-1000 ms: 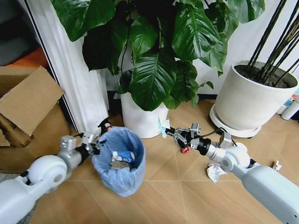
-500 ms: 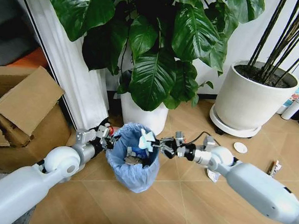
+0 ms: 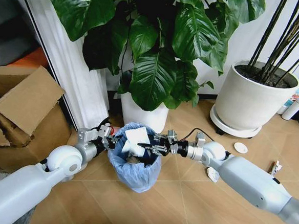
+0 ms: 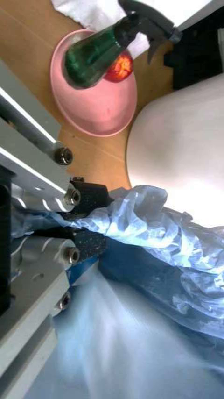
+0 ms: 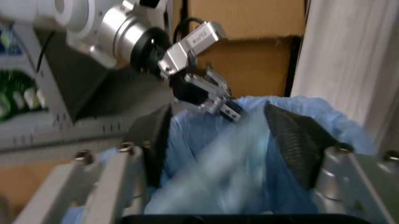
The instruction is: Pick up the trash bin and place the garbage on the floor into it.
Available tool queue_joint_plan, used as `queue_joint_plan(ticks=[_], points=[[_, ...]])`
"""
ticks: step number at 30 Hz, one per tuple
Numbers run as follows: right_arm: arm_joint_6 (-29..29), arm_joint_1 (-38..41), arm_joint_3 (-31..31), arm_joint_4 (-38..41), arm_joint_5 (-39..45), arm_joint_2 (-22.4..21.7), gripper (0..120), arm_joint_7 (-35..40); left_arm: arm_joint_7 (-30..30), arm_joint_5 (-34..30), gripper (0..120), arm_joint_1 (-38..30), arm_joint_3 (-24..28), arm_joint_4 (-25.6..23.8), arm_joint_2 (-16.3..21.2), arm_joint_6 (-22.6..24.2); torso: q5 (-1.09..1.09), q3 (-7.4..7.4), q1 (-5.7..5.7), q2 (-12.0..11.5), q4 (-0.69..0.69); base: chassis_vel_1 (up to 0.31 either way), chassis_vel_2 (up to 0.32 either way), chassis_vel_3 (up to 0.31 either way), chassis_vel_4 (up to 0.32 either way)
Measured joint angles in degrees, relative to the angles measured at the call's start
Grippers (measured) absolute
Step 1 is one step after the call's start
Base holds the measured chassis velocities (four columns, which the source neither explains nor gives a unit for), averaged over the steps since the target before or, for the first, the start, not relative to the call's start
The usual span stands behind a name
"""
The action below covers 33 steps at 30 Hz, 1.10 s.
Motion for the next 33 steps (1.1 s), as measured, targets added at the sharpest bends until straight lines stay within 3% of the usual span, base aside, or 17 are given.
queue_joint_plan(ticks=[5, 8, 10, 12, 18, 19, 23, 25, 27, 29, 30, 33], points=[[-0.80, 4.65, -2.76, 0.16, -0.40, -1.74, 70, -0.79, -0.17, 0.13, 0, 0.00, 0.39, -0.16, -0.01, 0.25, -0.05, -0.01, 0.00, 0.00, 0.00, 0.000, 0.000, 0.000, 0.000], [-1.08, 7.89, -4.29, 0.68, 0.15, -2.73, 87, -1.14, -0.22, 0.32, 0, 0.10, -0.07, 0.30, -0.22, 0.29, -0.06, -0.01, 0.00, 0.01, 0.01, 0.000, 0.000, 0.000, 0.000], [-1.11, 7.80, -4.04, 0.87, 0.48, -2.84, 90, -1.04, -0.25, 0.35, 0, 0.22, -0.40, 0.45, -0.27, 0.29, -0.04, 0.00, 0.00, 0.00, 0.01, 0.000, 0.000, 0.000, 0.000], [-1.16, 5.44, -1.36, 1.30, 1.30, -3.26, 98, 0.38, -0.41, 0.36, 0, 0.80, -1.88, 0.66, -0.43, 0.29, -0.01, -0.01, 0.00, 0.01, 0.03, 0.000, 0.000, 0.000, 0.000], [-1.77, -2.18, 5.49, 0.17, 2.69, -3.57, 100, 7.49, -1.27, 0.45, 0, 6.24, -8.85, -0.82, -0.15, 0.29, -0.02, -0.01, 0.00, 0.01, -0.04, 0.000, 0.000, 0.000, 0.000], [-2.37, -4.90, 7.87, 0.16, 2.87, -3.98, 100, 10.87, -1.38, 0.60, 0, 8.18, -10.56, -1.31, 0.19, 0.30, 0.06, -0.01, 0.00, 0.01, 0.05, 0.000, 0.000, 0.000, 0.000], [-3.31, -15.07, 17.02, 0.75, 2.81, -6.83, 100, 22.19, -1.53, 0.72, 0, 10.15, -12.87, -1.76, 0.60, 0.30, -0.03, -0.02, 0.00, 0.01, 0.06, 0.000, 0.000, 0.000, 0.000], [-4.38, -23.58, 23.86, 1.00, 2.62, -7.41, 100, 29.70, -1.54, 0.68, 0, 10.59, -13.51, -1.93, 0.63, 0.30, -0.02, -0.02, 0.00, 0.01, -0.03, 0.000, 0.000, 0.000, 0.000], [-4.61, -26.36, 25.82, 1.01, 2.57, -7.41, 100, 32.21, -1.53, 0.67, 0, 10.67, -13.64, -1.99, 0.65, 0.30, 0.02, -0.01, 0.00, 0.01, -0.05, 0.000, 0.000, 0.000, 0.000], [-5.20, -33.01, 31.46, 0.76, 1.79, -6.26, 100, 38.70, -1.56, 0.64, 0, 10.73, -13.84, -2.11, 0.68, 0.30, -0.02, -0.01, 0.00, 0.01, -0.05, 0.000, 0.000, 0.000, 0.000], [-5.20, -33.01, 31.46, 0.76, 1.79, -6.26, 100, 38.70, -1.56, 0.64, 0, 10.73, -13.84, -2.11, 0.68, 0.30, -0.02, -0.01, 0.00, 0.01, -0.05, 0.000, 0.000, 0.000, 0.000], [-6.55, -39.54, 39.10, -0.16, -0.60, -2.03, 100, 46.56, -1.84, 0.40, 0, 11.03, -14.58, -2.52, 0.65, 0.28, 0.03, -0.01, -0.01, 0.01, 0.01, 0.000, 0.000, 0.000, 0.000]])
